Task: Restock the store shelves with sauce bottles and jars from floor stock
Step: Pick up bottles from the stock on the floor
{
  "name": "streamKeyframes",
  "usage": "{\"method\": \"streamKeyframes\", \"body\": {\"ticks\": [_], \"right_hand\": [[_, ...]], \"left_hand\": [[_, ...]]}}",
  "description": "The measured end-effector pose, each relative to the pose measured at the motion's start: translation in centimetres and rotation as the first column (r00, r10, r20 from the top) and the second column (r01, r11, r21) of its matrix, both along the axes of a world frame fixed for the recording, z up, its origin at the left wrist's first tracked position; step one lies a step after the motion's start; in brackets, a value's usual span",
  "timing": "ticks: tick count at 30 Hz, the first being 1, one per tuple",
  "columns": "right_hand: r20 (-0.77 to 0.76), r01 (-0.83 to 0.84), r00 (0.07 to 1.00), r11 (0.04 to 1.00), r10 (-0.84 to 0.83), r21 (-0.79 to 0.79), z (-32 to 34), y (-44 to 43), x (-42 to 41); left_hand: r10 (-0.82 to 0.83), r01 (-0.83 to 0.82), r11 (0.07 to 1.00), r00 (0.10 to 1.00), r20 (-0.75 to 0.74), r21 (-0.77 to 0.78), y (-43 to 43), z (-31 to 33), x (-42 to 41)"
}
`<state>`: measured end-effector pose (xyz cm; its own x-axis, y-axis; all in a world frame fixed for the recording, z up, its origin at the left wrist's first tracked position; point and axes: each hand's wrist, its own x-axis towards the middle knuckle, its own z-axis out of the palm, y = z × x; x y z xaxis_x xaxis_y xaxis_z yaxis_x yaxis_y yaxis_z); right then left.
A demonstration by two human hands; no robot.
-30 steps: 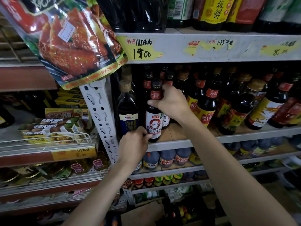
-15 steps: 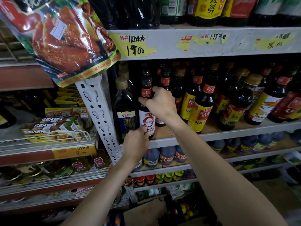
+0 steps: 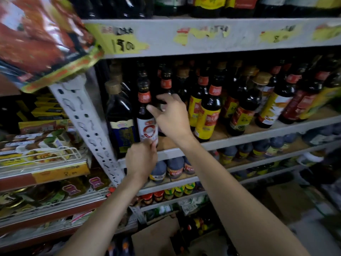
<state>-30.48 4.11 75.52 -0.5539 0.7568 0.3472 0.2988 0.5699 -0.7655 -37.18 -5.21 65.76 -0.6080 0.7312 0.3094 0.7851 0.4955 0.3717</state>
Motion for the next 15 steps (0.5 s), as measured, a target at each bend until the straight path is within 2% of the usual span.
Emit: {"method": "streamKeyframes", "body": {"ticks": [4,6,8,10,12,14,15], "right_hand": [[-0.244,0.210,0.943,0.973,-0.226,-0.092,-2.3,0.3,8.0],[-0.262,0.293,0.903,0.933,-0.342,-0.208,-4.8,0.6,14.0],[-0.234,0.394,0.849,0.862,-0.474,-0.319,-8.1,0.9,20.5],[-0.164,0.506,0.775,0.754,-0.611,-0.419,-12.1,1.2,27.1],[-0.038,0.607,0.686,0.601,-0.726,-0.520,-16.6,1.2,33.7],[0.119,0.691,0.587,0.419,-0.801,-0.588,-21.8,1.2,39.9],[0.202,0.728,0.538,0.331,-0.818,-0.600,-24.6,1.3,42.8]], "left_hand": [[-0.186,0.190,0.980,0.981,-0.063,0.062,2.3,0.9,4.3],[-0.353,0.359,0.930,0.933,-0.074,0.084,4.0,0.7,8.1],[-0.524,0.527,0.849,0.848,-0.078,0.029,5.6,-0.7,13.3],[-0.709,0.702,0.705,0.700,-0.084,-0.104,6.8,-3.2,19.4],[-0.868,0.840,0.492,0.494,-0.055,-0.227,7.8,-6.5,25.5],[-0.942,0.891,0.316,0.335,0.002,-0.325,9.2,-10.2,30.8],[-0.952,0.894,0.262,0.300,0.052,-0.363,10.2,-12.2,33.1]]}}
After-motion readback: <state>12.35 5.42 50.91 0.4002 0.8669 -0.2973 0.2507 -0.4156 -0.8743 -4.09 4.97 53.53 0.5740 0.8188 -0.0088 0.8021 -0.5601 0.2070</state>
